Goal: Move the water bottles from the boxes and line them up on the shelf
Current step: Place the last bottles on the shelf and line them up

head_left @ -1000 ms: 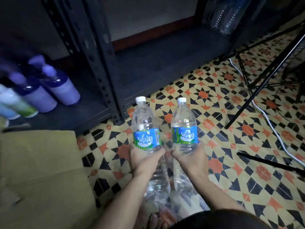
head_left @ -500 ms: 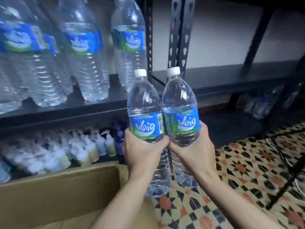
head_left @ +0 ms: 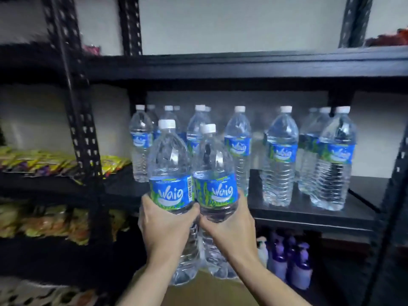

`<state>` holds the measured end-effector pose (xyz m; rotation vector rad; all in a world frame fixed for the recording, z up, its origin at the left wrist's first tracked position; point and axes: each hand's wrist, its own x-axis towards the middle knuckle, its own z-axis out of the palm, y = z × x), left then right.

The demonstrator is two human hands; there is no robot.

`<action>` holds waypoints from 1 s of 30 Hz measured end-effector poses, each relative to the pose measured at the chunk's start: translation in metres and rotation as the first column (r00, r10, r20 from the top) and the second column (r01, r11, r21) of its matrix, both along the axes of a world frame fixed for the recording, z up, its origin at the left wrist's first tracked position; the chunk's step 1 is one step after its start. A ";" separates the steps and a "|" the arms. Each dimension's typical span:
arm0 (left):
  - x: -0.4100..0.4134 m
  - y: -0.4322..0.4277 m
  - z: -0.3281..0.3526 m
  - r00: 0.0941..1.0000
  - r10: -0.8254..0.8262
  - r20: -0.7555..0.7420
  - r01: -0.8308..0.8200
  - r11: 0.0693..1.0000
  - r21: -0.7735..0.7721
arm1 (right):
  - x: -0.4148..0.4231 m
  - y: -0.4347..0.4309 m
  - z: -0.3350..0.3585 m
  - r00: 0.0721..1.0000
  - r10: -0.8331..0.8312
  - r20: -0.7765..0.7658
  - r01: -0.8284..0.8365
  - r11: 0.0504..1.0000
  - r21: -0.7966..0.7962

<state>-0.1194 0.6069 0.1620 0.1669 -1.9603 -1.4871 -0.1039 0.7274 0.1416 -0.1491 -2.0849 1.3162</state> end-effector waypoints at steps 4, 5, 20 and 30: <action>-0.029 -0.049 0.014 0.991 0.131 -0.029 -0.131 0.991 -0.008 | -0.045 -0.050 0.013 0.996 0.083 -0.017 -0.082 0.996 0.015; -0.037 -0.058 0.017 0.988 0.153 -0.033 -0.153 0.988 -0.007 | -0.055 -0.060 0.016 0.995 0.100 -0.020 -0.100 0.995 0.015; -0.119 -0.130 0.040 0.961 0.229 -0.152 -0.233 0.972 -0.007 | -0.210 -0.130 0.054 0.994 0.060 -0.089 -0.064 0.997 -0.047; -0.127 -0.158 0.020 0.968 0.214 -0.134 -0.217 0.976 -0.009 | -0.262 -0.151 0.056 0.987 0.001 -0.162 -0.013 0.997 -0.072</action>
